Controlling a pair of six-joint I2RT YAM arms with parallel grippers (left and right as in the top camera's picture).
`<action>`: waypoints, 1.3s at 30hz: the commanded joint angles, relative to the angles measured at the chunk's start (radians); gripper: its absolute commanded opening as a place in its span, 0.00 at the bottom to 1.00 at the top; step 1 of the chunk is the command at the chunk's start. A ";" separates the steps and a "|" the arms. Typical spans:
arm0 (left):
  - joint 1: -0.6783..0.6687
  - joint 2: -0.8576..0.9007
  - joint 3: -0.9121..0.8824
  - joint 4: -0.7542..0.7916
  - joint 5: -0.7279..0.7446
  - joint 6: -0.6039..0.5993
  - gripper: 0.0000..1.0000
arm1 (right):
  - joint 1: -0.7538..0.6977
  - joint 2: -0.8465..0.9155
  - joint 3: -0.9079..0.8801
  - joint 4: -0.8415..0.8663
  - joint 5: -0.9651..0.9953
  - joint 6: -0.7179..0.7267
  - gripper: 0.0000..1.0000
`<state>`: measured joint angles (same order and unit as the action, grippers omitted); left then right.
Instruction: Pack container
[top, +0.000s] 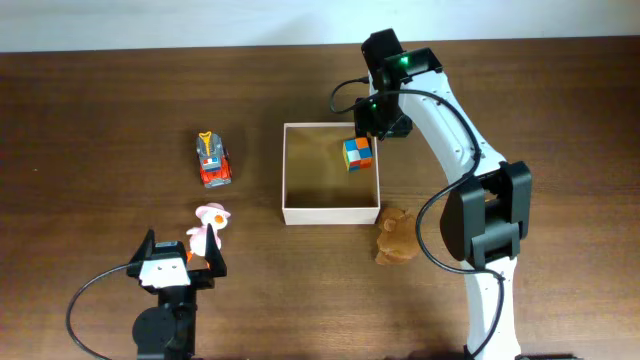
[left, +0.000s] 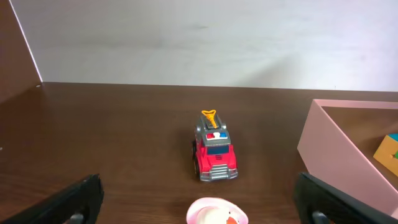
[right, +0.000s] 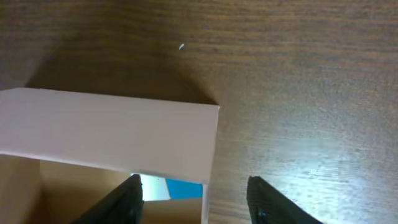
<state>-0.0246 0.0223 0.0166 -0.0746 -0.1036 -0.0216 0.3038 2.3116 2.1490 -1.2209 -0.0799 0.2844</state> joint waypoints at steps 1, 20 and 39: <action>0.006 -0.009 -0.007 0.002 0.010 0.015 0.99 | 0.003 0.004 0.064 -0.016 -0.016 0.002 0.58; 0.006 -0.009 -0.007 0.002 0.010 0.015 0.99 | -0.056 -0.071 0.666 -0.478 0.227 -0.074 0.71; 0.006 -0.009 -0.007 0.002 0.010 0.015 0.99 | -0.093 -0.657 0.074 -0.477 0.284 -0.053 0.80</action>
<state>-0.0246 0.0219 0.0166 -0.0746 -0.1036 -0.0216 0.2359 1.6859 2.3608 -1.6924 0.1658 0.2073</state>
